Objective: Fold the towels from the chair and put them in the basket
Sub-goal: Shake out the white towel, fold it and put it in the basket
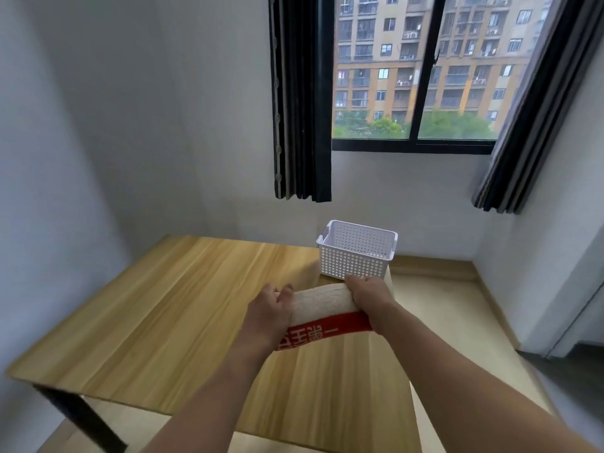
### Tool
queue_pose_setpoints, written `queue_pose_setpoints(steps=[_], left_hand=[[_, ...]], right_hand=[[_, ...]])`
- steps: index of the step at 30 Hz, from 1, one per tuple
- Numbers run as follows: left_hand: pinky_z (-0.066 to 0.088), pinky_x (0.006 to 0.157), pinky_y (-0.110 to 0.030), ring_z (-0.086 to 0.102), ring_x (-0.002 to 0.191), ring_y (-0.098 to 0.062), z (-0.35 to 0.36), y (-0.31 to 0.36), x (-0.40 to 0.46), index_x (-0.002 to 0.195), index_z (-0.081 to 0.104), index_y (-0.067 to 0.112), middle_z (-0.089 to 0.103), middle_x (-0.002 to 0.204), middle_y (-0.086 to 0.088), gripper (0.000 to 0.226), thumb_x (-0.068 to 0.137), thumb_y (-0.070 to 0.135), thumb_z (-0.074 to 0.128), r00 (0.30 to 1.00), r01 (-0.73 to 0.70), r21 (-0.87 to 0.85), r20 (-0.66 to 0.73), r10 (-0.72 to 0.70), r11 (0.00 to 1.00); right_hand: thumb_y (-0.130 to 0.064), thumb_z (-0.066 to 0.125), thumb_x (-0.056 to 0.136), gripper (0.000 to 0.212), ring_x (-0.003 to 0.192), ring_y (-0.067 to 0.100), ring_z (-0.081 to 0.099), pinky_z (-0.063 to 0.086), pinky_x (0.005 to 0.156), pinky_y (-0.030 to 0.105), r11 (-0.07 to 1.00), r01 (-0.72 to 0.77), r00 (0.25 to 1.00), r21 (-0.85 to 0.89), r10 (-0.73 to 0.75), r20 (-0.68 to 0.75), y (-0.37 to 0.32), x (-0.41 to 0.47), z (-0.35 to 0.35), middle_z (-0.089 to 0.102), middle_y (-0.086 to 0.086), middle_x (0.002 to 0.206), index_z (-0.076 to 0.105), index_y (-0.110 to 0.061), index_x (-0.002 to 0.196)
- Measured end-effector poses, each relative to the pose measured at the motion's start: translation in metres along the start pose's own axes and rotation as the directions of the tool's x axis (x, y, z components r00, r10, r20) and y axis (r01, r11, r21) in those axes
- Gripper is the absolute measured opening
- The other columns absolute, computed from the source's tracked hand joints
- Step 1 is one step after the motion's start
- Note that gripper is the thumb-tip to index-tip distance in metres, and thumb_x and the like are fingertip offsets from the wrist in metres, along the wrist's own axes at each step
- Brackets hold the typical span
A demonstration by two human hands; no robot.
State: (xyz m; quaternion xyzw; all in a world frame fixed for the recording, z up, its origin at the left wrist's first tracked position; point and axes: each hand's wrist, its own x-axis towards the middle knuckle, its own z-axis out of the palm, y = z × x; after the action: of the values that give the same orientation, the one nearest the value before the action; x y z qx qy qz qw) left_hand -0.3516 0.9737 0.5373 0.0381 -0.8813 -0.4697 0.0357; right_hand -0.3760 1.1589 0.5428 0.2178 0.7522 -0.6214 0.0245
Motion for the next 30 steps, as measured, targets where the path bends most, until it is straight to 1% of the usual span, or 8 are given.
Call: queue_pose_setpoints(steps=[4,9,12,16,21,24,27,30], left_hand=[[0.052,0.055,-0.027,0.066,0.073,-0.016,0.046,0.028,0.036,0.100,0.051,0.014,0.064,0.089,-0.001,0.040,0.091,0.054,0.049,0.990,-0.096,0.015,0.104,0.094,0.995],[0.049,0.048,-0.018,0.064,0.061,-0.005,0.129,0.061,0.074,0.097,0.054,0.024,0.065,0.082,0.006,0.025,0.091,0.047,0.056,0.982,-0.077,-0.079,0.169,0.089,0.994],[0.052,0.053,-0.020,0.066,0.062,-0.002,0.176,0.074,0.101,0.094,0.055,0.034,0.068,0.079,0.008,0.024,0.087,0.056,0.056,0.990,-0.069,0.006,0.125,0.067,0.998],[0.046,0.047,-0.014,0.067,0.061,-0.001,0.214,0.105,0.125,0.097,0.055,0.029,0.068,0.082,0.004,0.018,0.091,0.046,0.056,0.996,0.013,-0.074,0.084,-0.007,0.997],[0.045,0.046,-0.018,0.068,0.064,-0.011,0.225,0.131,0.169,0.099,0.055,0.022,0.067,0.085,0.001,0.023,0.092,0.044,0.055,0.992,0.083,-0.081,-0.086,-0.090,0.993],[0.041,0.047,-0.018,0.064,0.066,-0.009,0.230,0.137,0.211,0.096,0.055,0.022,0.065,0.084,0.003,0.023,0.092,0.045,0.055,0.978,0.099,-0.039,-0.183,-0.104,0.994],[0.046,0.054,-0.026,0.062,0.072,-0.011,0.252,0.138,0.260,0.097,0.056,0.022,0.064,0.086,0.005,0.025,0.091,0.046,0.055,0.963,0.135,-0.029,-0.229,-0.138,0.990],[0.046,0.058,-0.029,0.062,0.074,-0.014,0.283,0.139,0.317,0.096,0.054,0.024,0.064,0.087,0.006,0.023,0.089,0.046,0.057,0.948,0.196,-0.032,-0.250,-0.198,0.980]], right_hand=[[-0.037,0.058,0.086,0.034,0.088,0.030,0.066,0.058,0.079,0.042,1.000,-0.010,1.000,-0.008,0.010,-0.014,0.001,0.061,-0.045,0.067,0.012,0.097,0.065,-0.008,0.101],[-0.046,0.062,0.077,0.042,0.088,0.030,0.069,0.058,0.082,0.049,0.996,-0.026,0.998,-0.089,0.031,0.048,0.007,0.160,-0.109,0.070,0.011,0.099,0.067,-0.012,0.102],[-0.040,0.060,0.089,0.036,0.086,0.032,0.070,0.059,0.077,0.048,0.994,-0.022,0.990,-0.103,0.036,0.140,0.001,0.211,-0.139,0.069,0.016,0.098,0.065,-0.007,0.100],[-0.048,0.054,0.092,0.044,0.088,0.033,0.070,0.060,0.075,0.045,0.986,-0.047,0.952,-0.158,0.092,0.293,-0.015,0.268,-0.165,0.068,0.018,0.104,0.062,-0.008,0.106],[-0.049,0.051,0.093,0.040,0.078,0.025,0.065,0.056,0.073,0.036,0.970,-0.127,0.811,-0.207,0.221,0.542,-0.058,0.325,-0.167,0.062,0.011,0.096,0.054,-0.012,0.108],[-0.035,0.054,0.075,0.030,0.071,0.028,0.052,0.041,0.061,0.032,0.952,-0.009,0.805,-0.304,0.187,0.563,-0.085,0.361,-0.163,0.048,0.010,0.080,0.048,-0.012,0.093],[-0.019,0.044,0.076,0.008,0.063,0.024,0.045,0.034,0.056,0.034,0.889,0.210,0.824,-0.408,0.063,0.563,-0.108,0.412,-0.154,0.042,0.007,0.073,0.043,-0.013,0.081],[-0.015,0.042,0.071,0.019,0.071,0.026,0.047,0.037,0.062,0.037,0.821,0.315,0.824,-0.476,0.013,0.566,-0.122,0.479,-0.142,0.050,0.010,0.081,0.053,-0.009,0.086]])
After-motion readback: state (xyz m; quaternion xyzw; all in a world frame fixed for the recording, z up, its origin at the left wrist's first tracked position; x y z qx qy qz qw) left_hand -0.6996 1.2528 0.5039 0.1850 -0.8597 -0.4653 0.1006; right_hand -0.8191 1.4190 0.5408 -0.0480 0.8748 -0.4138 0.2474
